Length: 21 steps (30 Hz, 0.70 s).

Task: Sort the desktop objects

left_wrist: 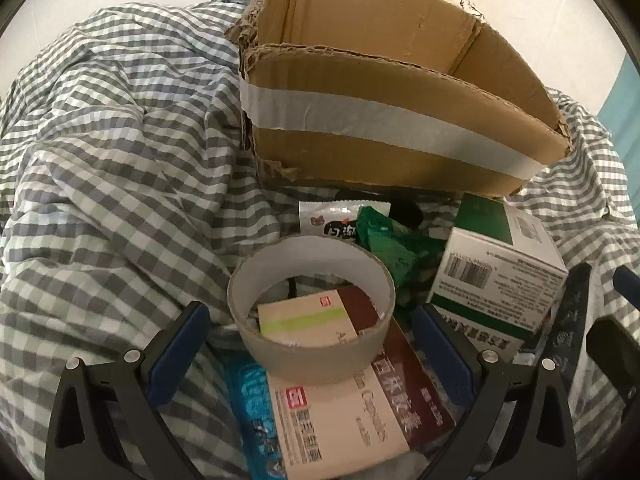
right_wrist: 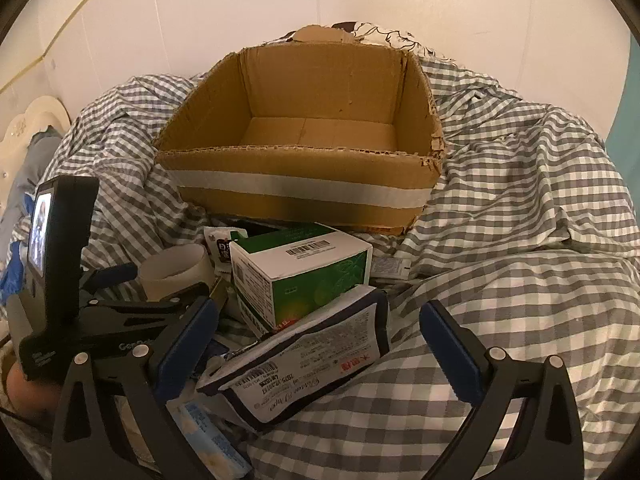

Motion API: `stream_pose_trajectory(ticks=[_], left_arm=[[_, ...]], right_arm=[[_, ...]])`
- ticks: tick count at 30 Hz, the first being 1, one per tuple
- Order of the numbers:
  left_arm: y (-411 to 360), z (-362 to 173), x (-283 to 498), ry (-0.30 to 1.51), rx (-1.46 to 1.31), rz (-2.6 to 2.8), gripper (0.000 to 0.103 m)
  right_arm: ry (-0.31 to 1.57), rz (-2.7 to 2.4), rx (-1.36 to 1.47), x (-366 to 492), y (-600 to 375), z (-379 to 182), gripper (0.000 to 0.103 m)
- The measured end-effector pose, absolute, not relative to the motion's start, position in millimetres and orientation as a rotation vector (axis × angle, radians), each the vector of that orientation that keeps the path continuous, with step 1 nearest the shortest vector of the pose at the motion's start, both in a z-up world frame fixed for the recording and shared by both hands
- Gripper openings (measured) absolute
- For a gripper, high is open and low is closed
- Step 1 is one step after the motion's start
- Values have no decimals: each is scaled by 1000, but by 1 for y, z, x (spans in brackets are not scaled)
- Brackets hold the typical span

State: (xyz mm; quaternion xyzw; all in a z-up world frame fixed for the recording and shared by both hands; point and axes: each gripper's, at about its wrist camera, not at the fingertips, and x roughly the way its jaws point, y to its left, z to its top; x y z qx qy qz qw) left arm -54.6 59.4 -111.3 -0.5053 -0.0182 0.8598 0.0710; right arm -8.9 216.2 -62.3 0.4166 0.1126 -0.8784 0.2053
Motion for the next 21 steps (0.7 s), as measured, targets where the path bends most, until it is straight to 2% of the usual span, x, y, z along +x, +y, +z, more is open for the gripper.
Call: stream_pose_trajectory(ticks=[13,21], left_arm=[[41,-93,-41,-136,-1383,2714,103],[45,-76,-30,-87,-1298,2774,103]], right_arm=[[313,-2476,1110,-9,217,-60,101],[311,-2497,1083,-5,222,-54,101]])
